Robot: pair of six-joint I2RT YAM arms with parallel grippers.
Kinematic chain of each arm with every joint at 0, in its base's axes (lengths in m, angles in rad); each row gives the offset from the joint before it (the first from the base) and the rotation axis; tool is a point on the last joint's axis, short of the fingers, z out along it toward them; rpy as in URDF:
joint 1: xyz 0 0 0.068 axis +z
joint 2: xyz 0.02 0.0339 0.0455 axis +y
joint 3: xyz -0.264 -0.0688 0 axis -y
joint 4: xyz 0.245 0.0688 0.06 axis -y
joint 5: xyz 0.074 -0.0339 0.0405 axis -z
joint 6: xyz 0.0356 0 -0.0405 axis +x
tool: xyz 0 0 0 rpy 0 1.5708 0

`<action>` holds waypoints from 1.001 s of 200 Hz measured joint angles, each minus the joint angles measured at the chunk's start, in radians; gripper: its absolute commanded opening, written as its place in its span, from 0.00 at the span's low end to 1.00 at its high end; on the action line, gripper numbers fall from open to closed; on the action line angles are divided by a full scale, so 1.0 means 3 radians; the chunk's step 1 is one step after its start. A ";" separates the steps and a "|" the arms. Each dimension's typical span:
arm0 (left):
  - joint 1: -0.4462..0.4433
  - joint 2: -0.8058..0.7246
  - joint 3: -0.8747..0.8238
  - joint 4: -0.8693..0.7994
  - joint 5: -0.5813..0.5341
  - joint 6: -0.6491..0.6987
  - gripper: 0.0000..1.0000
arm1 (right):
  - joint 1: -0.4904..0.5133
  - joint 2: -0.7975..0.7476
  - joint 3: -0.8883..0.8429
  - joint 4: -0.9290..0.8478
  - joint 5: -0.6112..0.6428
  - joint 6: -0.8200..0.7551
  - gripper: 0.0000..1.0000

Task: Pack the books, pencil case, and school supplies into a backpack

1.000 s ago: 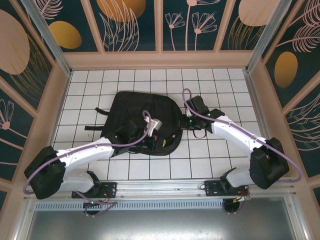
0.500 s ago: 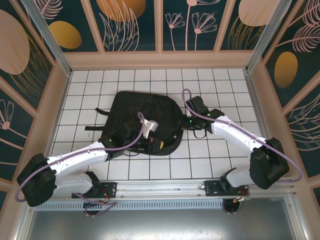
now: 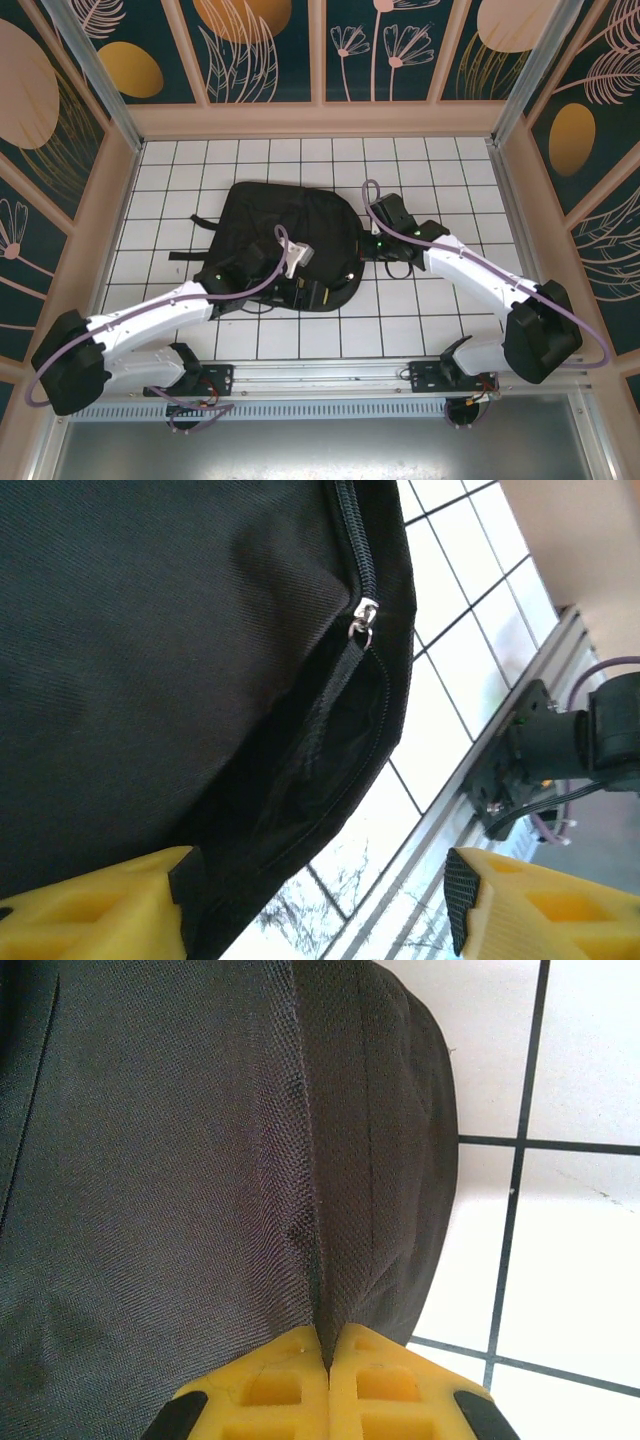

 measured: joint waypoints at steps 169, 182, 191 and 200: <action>0.0048 0.1006 0.1268 -0.0932 -0.0842 0.1321 0.73 | 0.0058 -0.0392 -0.0134 0.0276 -0.0201 -0.0362 0.00; 0.0047 0.1006 0.1236 -0.0922 -0.0802 0.1367 0.75 | 0.0058 -0.0390 -0.0134 0.0276 -0.0216 -0.0362 0.00; 0.0036 0.1006 0.1213 -0.0918 -0.0791 0.1390 0.75 | 0.0058 -0.0390 -0.0134 0.0276 -0.0224 -0.0361 0.00; 0.0010 0.1011 0.1198 -0.0916 -0.0774 0.1420 0.76 | 0.0058 -0.0389 -0.0134 0.0276 -0.0228 -0.0361 0.00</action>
